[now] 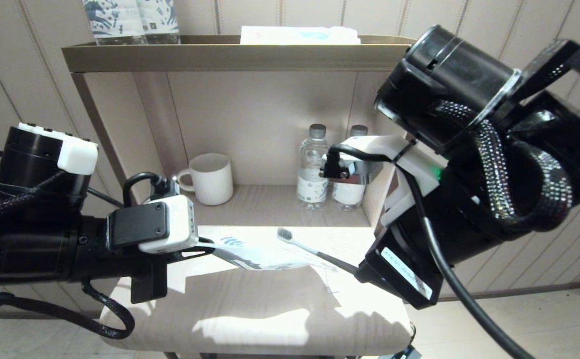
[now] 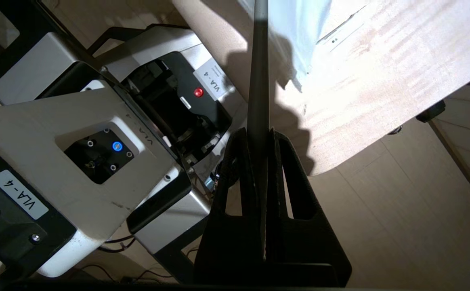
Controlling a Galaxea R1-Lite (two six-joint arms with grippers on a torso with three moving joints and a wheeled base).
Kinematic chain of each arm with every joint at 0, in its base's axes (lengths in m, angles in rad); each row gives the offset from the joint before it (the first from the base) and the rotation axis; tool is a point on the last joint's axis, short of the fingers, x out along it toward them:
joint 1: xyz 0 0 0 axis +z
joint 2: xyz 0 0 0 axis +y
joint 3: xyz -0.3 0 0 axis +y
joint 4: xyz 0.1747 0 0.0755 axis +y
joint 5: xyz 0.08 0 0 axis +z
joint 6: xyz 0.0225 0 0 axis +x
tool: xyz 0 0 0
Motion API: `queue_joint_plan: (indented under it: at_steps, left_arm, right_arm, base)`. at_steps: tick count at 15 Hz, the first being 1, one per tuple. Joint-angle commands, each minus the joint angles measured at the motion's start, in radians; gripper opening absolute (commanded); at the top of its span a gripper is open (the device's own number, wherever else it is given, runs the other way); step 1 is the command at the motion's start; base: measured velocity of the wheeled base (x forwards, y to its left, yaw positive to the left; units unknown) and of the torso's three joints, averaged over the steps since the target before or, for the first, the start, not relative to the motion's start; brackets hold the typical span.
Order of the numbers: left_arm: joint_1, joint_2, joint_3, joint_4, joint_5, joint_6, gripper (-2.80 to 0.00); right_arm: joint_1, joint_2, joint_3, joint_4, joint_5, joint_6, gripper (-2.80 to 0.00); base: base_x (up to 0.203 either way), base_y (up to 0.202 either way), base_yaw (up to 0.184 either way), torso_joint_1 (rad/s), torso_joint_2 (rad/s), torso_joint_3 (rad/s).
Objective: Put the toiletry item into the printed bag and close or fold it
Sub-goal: Place the toothbrush in the storage bag
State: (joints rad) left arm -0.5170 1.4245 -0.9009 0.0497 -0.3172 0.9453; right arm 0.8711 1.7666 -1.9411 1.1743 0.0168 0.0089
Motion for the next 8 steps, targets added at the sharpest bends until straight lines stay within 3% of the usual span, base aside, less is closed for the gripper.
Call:
queue_joint_plan:
  at_steps: [1,8]
  left_arm:
    - [0.0,0.01,0.007,-0.001,0.0,0.005,-2.8]
    - [0.0,0.042,0.006,-0.019,-0.001,0.001,-2.8]
  right_arm:
    - [-0.001,-0.034,0.001,0.0,-0.002,0.0,-2.8]
    - [0.056,-0.066,0.017,0.012,0.001,0.0,-2.8]
  base:
    - [0.0,0.0,0.0,0.0,0.0,0.0]
    - [0.0,0.0,0.0,0.0,0.0,0.0]
